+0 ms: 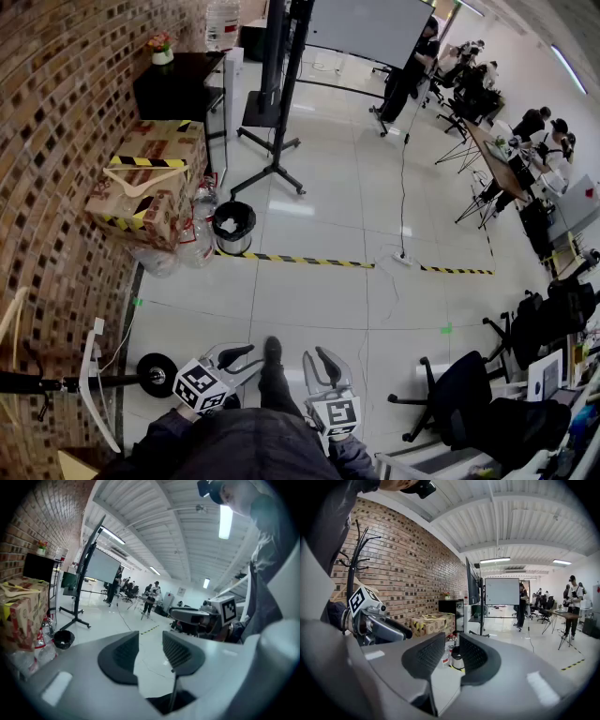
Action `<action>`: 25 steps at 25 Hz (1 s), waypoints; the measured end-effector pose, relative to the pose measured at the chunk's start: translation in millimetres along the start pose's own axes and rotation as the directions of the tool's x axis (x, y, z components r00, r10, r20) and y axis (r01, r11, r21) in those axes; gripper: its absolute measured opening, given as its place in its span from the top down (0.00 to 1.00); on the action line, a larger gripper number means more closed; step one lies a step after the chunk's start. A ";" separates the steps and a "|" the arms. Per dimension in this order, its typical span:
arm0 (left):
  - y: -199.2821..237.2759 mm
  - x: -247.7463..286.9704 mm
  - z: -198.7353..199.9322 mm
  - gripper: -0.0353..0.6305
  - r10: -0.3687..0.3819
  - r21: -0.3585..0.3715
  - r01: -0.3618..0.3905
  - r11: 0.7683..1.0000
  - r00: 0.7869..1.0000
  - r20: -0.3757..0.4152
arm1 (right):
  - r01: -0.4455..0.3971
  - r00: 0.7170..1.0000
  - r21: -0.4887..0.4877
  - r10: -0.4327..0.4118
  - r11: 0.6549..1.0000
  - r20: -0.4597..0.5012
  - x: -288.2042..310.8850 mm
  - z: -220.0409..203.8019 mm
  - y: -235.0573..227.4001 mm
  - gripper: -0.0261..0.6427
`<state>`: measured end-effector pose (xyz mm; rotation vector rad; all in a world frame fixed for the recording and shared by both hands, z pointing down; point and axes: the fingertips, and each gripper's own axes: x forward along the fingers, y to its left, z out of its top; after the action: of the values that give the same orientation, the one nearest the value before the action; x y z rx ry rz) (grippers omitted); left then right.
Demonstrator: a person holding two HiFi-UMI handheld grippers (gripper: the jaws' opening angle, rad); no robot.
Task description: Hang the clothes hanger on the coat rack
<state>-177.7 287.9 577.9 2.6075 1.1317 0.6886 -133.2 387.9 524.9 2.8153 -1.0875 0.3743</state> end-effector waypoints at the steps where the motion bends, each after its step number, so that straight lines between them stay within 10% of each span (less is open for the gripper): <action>1: 10.4 15.6 8.9 0.73 0.006 -0.004 -0.006 1.000 1.000 -0.001 | -0.002 1.000 -0.001 0.002 1.000 -0.005 12.7 0.4 -17.2 0.81; 13: 115.2 149.5 141.2 0.73 0.077 -0.002 -0.077 0.997 0.995 0.055 | -0.058 0.998 -0.046 0.060 0.997 0.036 151.2 54.6 -184.9 0.81; 25: 239.5 126.0 161.1 0.73 0.254 -0.116 -0.242 0.963 0.961 0.106 | -0.216 0.976 -0.097 0.215 0.972 -0.021 296.5 69.6 -183.1 0.81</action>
<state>128.6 215.3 569.1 2.6877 0.7221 0.6081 215.2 318.7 534.8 2.6142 -1.3755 0.3424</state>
